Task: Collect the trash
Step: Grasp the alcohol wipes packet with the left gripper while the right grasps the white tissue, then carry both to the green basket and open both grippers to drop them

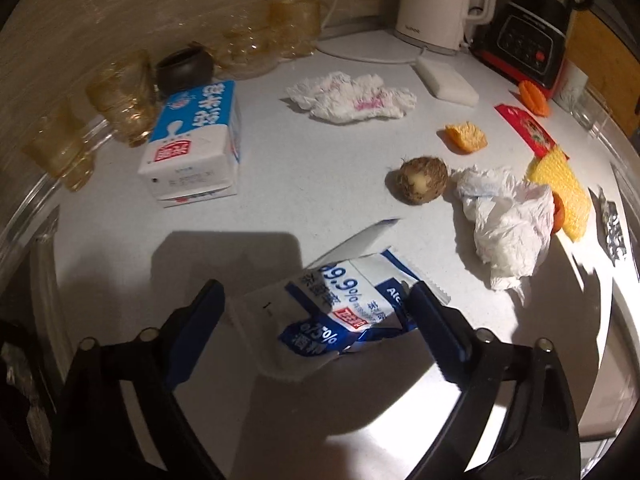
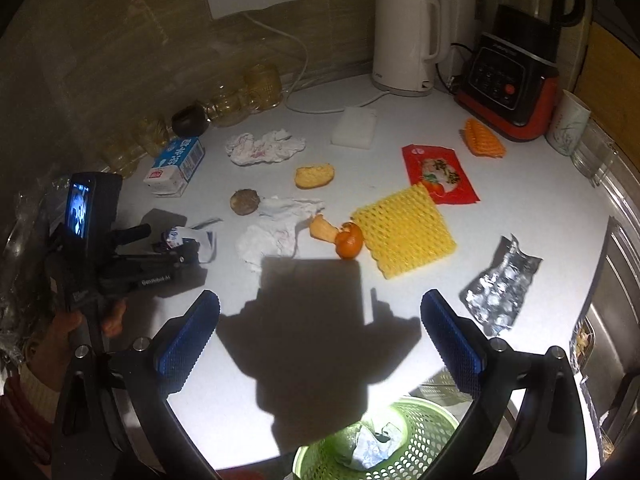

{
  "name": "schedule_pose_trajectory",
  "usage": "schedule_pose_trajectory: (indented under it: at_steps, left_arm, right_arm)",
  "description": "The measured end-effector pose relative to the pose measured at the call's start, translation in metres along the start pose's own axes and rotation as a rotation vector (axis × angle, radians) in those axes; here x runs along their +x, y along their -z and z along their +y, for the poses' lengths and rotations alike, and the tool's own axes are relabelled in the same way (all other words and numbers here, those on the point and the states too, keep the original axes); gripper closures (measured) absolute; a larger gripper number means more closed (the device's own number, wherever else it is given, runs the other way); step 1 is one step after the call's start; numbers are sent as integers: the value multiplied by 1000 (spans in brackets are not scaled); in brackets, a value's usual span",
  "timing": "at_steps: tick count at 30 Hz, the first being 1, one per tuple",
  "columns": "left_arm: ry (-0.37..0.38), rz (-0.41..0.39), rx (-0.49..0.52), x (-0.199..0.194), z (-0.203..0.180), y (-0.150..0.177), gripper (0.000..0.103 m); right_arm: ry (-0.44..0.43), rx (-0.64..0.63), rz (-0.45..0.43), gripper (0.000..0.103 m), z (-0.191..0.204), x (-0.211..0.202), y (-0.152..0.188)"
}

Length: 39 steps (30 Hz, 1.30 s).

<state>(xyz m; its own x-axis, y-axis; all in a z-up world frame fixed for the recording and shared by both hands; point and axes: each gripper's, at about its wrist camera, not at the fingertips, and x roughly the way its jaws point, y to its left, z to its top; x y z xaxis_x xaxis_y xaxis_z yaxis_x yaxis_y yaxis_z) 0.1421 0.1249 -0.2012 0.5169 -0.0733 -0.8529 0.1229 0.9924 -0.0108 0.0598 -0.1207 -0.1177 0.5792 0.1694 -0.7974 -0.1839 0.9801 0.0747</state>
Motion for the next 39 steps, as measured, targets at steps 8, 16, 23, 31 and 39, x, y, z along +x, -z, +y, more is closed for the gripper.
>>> schedule_pose_trajectory:
  at_steps: [8,16,23,31,39]
  left_arm:
    - [19,5,34,4,1,2,55]
    - [74,-6,-15,-6,6,6,90]
    - [102,-33,-45,-31,15,12,91]
    - [110,-71,-51,-67,6,18,91]
    - [106,-94,-5,-99,-34,32,91]
  right_arm:
    - [-40,14,34,3,17,37,-16]
    - [-38,49,79,8,27,82,-20]
    - [-24,122,138,31,26,124,-23]
    - [-91,117,168,91,36,137,-25]
    - [-111,48,125,95,34,83,-10]
